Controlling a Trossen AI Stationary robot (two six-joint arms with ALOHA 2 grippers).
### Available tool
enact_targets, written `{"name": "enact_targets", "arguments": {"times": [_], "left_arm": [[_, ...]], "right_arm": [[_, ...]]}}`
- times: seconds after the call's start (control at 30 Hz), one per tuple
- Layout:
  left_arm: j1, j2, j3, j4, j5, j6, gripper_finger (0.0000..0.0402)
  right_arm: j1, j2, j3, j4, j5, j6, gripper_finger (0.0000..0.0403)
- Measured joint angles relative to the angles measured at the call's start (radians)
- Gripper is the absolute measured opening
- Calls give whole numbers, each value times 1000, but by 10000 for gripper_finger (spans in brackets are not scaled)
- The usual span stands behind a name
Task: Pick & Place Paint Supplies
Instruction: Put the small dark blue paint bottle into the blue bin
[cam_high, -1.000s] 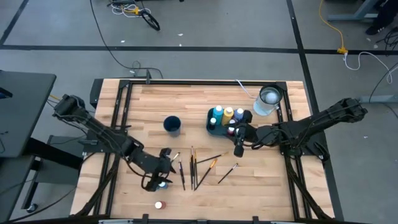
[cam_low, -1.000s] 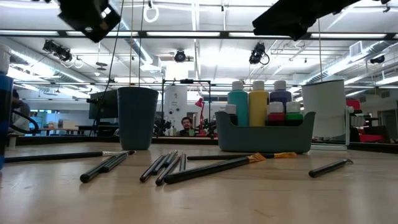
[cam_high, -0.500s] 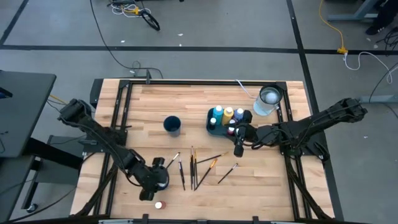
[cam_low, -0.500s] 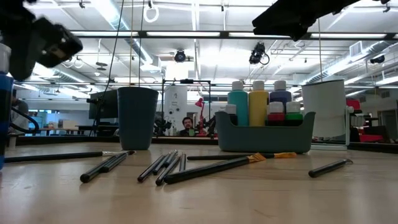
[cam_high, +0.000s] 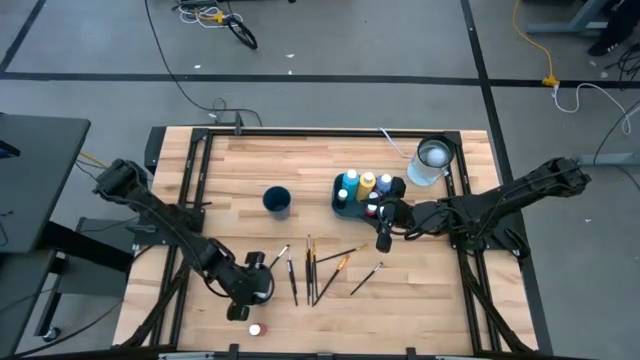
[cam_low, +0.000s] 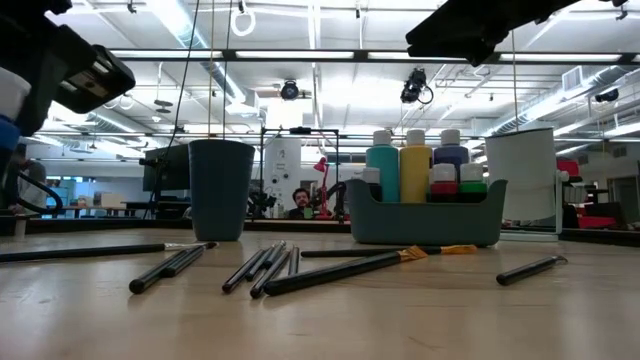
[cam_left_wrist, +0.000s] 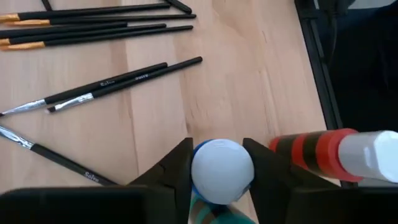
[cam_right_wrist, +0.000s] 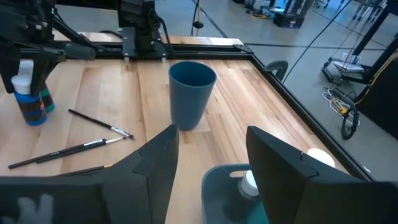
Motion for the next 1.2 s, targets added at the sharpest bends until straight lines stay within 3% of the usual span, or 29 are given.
{"name": "enact_targets", "arguments": {"times": [0.17,0.3,0.5,0.67,0.8,0.93,1.03,1.2], "left_arm": [[35,2,44,7,-24,67,125],[112,2,123,16,-60,209,125],[296,2,190,134,-69,499,129],[486,2,196,292,-32,648,128],[613,13,196,351,52,713,130],[676,100,196,440,79,751,130],[705,177,219,454,124,755,129],[738,273,289,417,91,749,134]], "right_arm": [[0,0,0,1,0,0,191],[0,0,0,7,3,-23,191],[0,0,0,-1,110,3,191],[7,-31,0,-101,70,28,191],[28,-96,0,-207,135,30,191],[50,-181,0,-333,210,73,191],[59,-232,1,-435,189,109,191],[60,-254,0,-545,132,134,191]]}}
